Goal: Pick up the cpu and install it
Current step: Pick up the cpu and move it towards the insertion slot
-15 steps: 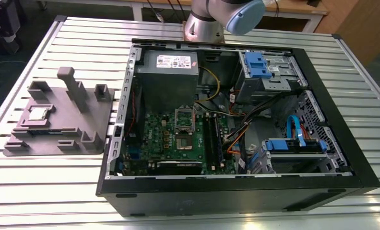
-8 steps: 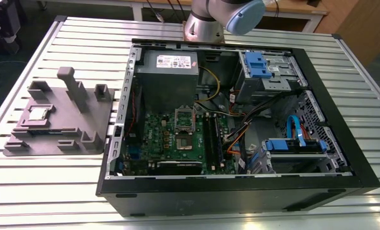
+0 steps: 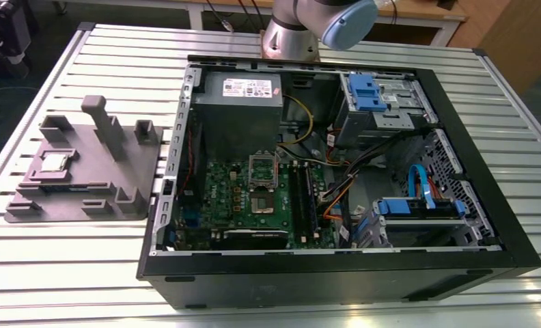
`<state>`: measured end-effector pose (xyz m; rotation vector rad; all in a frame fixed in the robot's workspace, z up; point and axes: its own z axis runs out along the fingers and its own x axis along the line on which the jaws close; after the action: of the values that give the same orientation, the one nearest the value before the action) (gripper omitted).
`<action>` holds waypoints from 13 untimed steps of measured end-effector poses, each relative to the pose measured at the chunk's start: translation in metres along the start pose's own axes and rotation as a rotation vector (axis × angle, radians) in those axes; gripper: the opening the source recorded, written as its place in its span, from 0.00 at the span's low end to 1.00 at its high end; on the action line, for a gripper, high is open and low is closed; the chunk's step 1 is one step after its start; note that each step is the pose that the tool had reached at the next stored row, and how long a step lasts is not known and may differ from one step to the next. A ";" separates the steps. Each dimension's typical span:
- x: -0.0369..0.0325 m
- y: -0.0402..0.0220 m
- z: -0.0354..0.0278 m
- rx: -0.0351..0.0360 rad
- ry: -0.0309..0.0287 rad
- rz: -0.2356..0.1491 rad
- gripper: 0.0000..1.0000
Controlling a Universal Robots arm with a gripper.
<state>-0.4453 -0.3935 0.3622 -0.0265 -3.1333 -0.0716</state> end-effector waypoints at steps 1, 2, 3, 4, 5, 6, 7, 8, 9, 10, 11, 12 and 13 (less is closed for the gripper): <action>0.0000 -0.0003 0.0002 0.0000 0.0000 0.000 0.55; 0.0000 -0.0006 0.0003 0.0000 0.0000 0.000 0.55; 0.0000 -0.0012 0.0003 0.0001 0.0002 0.000 0.55; 0.0000 -0.0016 0.0005 0.0001 0.0001 0.000 0.55; 0.0000 -0.0020 0.0007 0.0000 0.0000 0.000 0.55; -0.0001 -0.0024 0.0008 0.0001 0.0001 0.000 0.55; -0.0001 -0.0028 0.0010 0.0001 0.0000 0.000 0.55; -0.0001 -0.0031 0.0012 0.0002 0.0000 0.000 0.55; -0.0001 -0.0033 0.0014 0.0000 0.0001 0.000 0.55; 0.0000 -0.0035 0.0017 0.0001 0.0002 -0.001 0.55; -0.0001 -0.0039 0.0021 0.0002 0.0004 -0.005 0.55; -0.0001 -0.0041 0.0024 0.0003 0.0006 -0.009 0.55; -0.0001 -0.0043 0.0028 0.0003 0.0008 -0.014 0.55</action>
<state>-0.4454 -0.3977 0.3592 -0.0052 -3.1329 -0.0712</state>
